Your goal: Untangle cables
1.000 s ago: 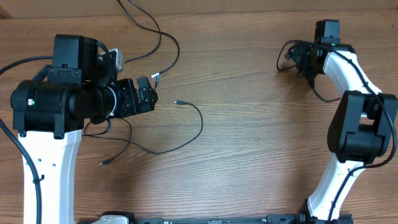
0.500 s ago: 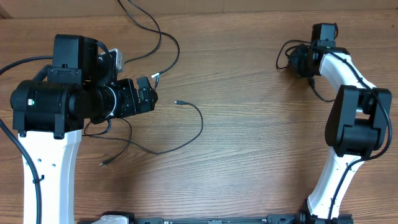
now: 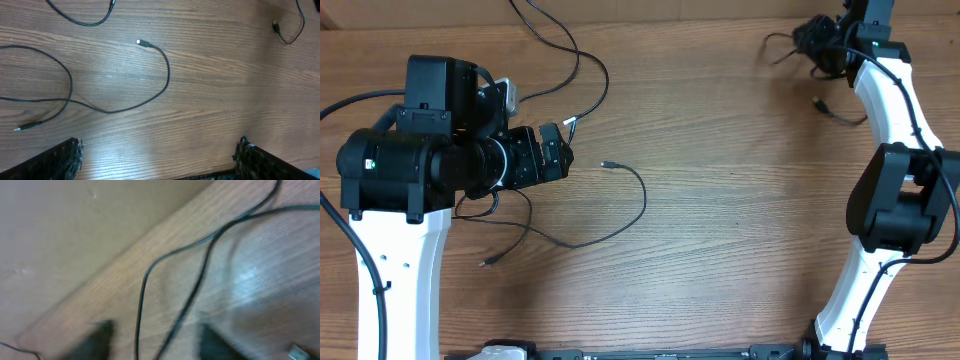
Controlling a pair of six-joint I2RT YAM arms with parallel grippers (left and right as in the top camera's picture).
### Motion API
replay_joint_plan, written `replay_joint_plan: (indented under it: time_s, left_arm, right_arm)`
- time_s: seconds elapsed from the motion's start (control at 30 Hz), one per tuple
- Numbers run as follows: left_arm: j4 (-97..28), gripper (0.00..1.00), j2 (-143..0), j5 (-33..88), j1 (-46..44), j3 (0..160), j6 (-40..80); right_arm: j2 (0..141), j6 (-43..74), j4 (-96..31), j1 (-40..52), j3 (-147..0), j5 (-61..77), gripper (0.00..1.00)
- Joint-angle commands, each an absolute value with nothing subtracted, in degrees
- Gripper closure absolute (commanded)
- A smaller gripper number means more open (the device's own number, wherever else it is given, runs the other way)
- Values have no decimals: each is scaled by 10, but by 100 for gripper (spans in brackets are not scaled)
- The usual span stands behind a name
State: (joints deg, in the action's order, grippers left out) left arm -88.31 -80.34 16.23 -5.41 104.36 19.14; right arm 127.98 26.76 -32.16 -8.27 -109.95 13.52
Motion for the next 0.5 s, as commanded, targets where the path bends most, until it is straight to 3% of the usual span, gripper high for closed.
replay_joint_plan:
  time_s: [0.0, 0.47]
  left_arm:
    - [-882, 1, -802, 159, -57, 1052, 184]
    - [-882, 0, -802, 159, -57, 1052, 184]
  right_arm:
    - [1273, 220, -349, -85, -1106, 124, 9]
    - [1273, 222, -589, -118, -1094, 50, 6]
